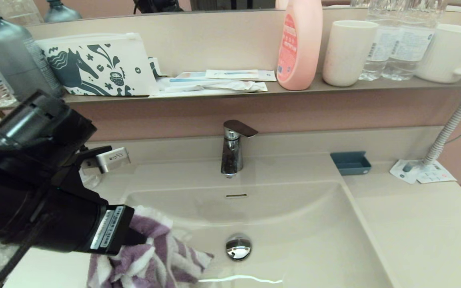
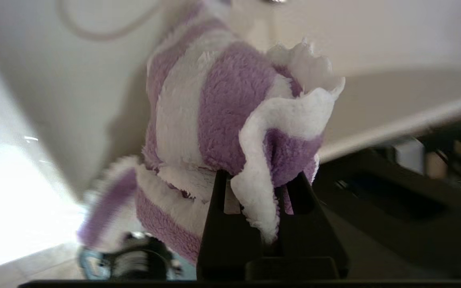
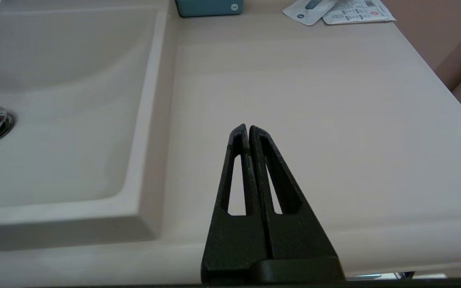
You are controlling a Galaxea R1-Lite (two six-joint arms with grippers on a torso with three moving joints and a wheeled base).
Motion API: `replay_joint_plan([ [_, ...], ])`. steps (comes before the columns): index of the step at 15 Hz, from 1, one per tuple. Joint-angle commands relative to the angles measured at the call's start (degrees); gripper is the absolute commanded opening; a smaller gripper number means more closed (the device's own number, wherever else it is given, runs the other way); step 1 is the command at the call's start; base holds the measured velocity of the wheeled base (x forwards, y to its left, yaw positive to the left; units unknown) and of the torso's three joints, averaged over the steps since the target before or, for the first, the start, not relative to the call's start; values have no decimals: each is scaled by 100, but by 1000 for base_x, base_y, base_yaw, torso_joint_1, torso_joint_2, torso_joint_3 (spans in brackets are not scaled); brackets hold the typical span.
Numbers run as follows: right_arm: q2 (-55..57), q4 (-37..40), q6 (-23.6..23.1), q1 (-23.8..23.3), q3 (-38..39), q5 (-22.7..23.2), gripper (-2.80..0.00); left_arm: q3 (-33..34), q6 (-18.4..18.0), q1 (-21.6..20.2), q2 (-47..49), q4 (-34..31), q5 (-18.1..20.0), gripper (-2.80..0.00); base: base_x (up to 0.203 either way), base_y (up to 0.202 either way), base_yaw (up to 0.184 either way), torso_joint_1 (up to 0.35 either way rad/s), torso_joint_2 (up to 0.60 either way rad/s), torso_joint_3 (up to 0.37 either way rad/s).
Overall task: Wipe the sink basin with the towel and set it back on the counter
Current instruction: Wipe the sink
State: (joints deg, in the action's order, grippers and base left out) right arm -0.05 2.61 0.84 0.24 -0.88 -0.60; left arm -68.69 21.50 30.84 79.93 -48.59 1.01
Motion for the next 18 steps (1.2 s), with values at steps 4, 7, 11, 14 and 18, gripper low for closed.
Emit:
replay_joint_plan([
  [4,5,2,-5,2,0,-2,-280,-782,-808,-816,110,440,-31,-280,0,0,0,0,0,0],
  [7,5,3,-4,2,0,-2,-280,-1205,-864,-852,322,421,-84,-280,0,0,0,0,0,0],
  [11,5,2,-5,2,0,-2,-280,-1828,-1098,-843,593,283,-92,-280,0,0,0,0,0,0],
  [14,5,-1,-1,2,0,-2,-280,-2443,-1215,-803,865,-315,-151,-280,0,0,0,0,0,0],
  [18,5,3,1,2,0,-2,-280,-1722,-1305,-824,578,-645,-153,-280,0,0,0,0,0,0],
])
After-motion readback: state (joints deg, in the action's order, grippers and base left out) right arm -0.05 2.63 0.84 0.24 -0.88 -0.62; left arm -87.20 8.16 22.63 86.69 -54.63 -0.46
